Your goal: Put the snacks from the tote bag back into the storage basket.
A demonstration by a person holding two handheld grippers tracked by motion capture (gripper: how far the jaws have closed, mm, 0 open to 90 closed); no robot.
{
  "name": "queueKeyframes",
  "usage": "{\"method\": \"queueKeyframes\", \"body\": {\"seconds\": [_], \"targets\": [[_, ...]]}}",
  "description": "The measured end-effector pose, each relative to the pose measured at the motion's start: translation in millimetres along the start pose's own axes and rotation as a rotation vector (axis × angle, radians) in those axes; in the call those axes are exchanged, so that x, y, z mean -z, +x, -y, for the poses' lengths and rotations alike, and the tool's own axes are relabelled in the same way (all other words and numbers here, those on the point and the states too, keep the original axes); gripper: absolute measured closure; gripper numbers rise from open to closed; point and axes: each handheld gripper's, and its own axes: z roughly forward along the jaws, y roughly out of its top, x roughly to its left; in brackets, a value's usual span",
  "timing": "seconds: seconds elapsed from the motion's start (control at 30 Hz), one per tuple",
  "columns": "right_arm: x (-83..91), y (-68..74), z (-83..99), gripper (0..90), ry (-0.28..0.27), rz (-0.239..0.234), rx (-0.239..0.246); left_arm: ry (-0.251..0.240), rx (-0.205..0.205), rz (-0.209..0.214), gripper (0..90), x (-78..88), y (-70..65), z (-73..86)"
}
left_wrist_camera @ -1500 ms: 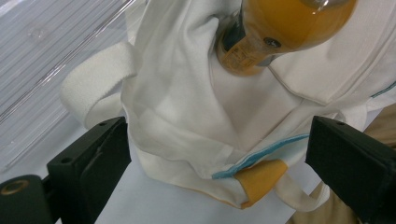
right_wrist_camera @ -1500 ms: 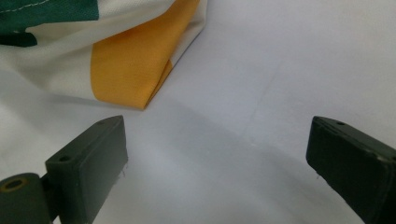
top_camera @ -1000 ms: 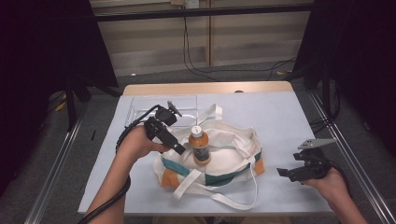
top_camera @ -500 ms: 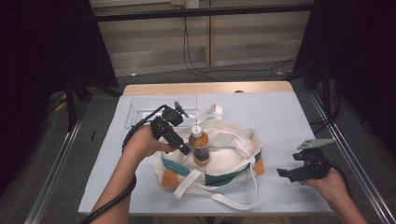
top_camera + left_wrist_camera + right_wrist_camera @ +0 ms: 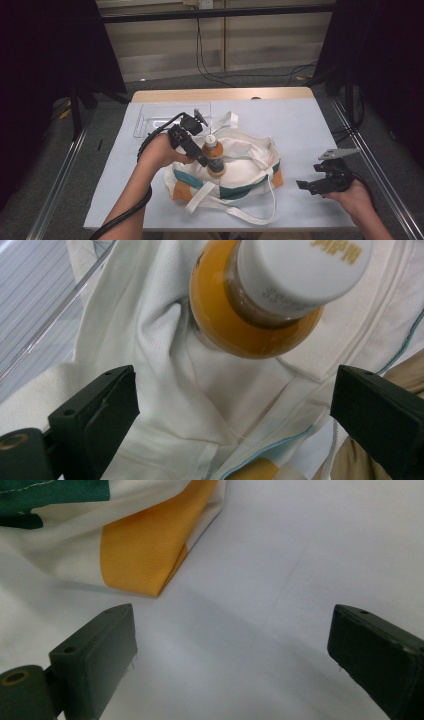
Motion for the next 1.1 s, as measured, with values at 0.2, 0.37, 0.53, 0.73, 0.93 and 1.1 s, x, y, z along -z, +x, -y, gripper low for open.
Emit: {"method": "queueKeyframes", "body": {"seconds": [0.2, 0.37, 0.53, 0.73, 0.93, 1.1], "targets": [[-0.4, -0.7, 0.1, 5.3, -0.002, -0.002, 0.006, -0.002, -0.013, -0.001, 5.0, -2.1, -2.1, -5.6], [-0.7, -0.8, 0.2, 5.4, -0.002, 0.003, 0.009, -0.006, -0.017, -0.01, 5.0, -4.9, -2.7, -8.9], [-0.8, -0.8, 0.2, 5.4, -0.002, 0.002, 0.007, -0.014, -0.021, -0.014, 6.8, -5.8, -3.3, -11.4], [-0.7, -0.9, 0.2, 5.6, -0.002, 0.0, 0.006, -0.021, -0.025, -0.015, 10.9, -8.0, -5.3, -14.1], [-0.5, -0.8, 0.2, 5.9, -0.003, -0.002, 0.005, -0.021, -0.031, -0.015, 12.3, -9.8, -7.0, -16.5], [-0.6, 0.1, 0.1, 5.8, 0.007, -0.003, -0.003, -0.02, -0.038, -0.012, 12.9, -11.6, -7.4, -18.6]]}}
